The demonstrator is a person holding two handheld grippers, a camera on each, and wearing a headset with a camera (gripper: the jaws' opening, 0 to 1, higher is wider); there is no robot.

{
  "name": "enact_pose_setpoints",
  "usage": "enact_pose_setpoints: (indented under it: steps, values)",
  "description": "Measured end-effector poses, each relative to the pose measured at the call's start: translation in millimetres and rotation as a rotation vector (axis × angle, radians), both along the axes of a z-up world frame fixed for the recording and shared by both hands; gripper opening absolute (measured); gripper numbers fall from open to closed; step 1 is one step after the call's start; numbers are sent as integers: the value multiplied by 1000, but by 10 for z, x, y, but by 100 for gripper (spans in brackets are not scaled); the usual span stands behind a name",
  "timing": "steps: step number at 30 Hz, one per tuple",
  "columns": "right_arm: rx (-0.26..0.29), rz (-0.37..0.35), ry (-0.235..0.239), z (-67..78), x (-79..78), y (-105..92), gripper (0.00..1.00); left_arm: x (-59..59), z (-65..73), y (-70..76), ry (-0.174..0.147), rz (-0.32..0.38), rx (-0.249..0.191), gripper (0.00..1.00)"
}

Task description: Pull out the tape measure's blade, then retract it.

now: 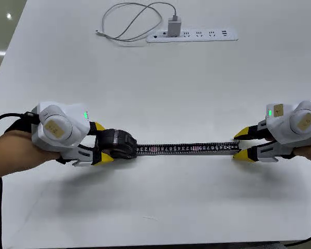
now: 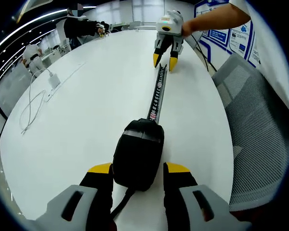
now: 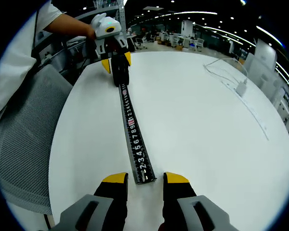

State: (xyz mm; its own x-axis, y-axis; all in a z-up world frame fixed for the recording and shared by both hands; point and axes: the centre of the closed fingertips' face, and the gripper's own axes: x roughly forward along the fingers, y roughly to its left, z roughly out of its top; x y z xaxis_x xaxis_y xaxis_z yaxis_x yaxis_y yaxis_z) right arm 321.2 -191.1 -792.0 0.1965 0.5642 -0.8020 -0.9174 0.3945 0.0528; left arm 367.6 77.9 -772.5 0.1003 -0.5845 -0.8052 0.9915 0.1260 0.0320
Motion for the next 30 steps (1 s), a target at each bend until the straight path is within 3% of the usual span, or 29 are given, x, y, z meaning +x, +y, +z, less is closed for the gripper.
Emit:
enact_pose_setpoints:
  steps: [3, 5, 10, 14, 17, 21, 30]
  values:
    - [35, -23, 9, 37, -7, 19, 27, 21, 13, 22, 2, 18, -6, 40]
    - [34, -27, 9, 35, -11, 15, 28, 18, 27, 20, 13, 32, -15, 41]
    - [39, -37, 5, 55, -24, 18, 29, 25, 42, 28, 2, 40, -18, 42]
    - [48, -49, -13, 125, -35, 31, 31, 22, 81, 36, 15, 87, -48, 42]
    - [54, -61, -33, 179, -51, 38, 32, 22, 112, 67, -6, 109, -68, 45]
    - [48, -86, -52, 230, -84, 9, 36, 19, 198, 115, -7, 164, -114, 46]
    - [63, -155, -88, 373, -144, -52, 43, -69, 299, 208, -15, 239, -156, 52]
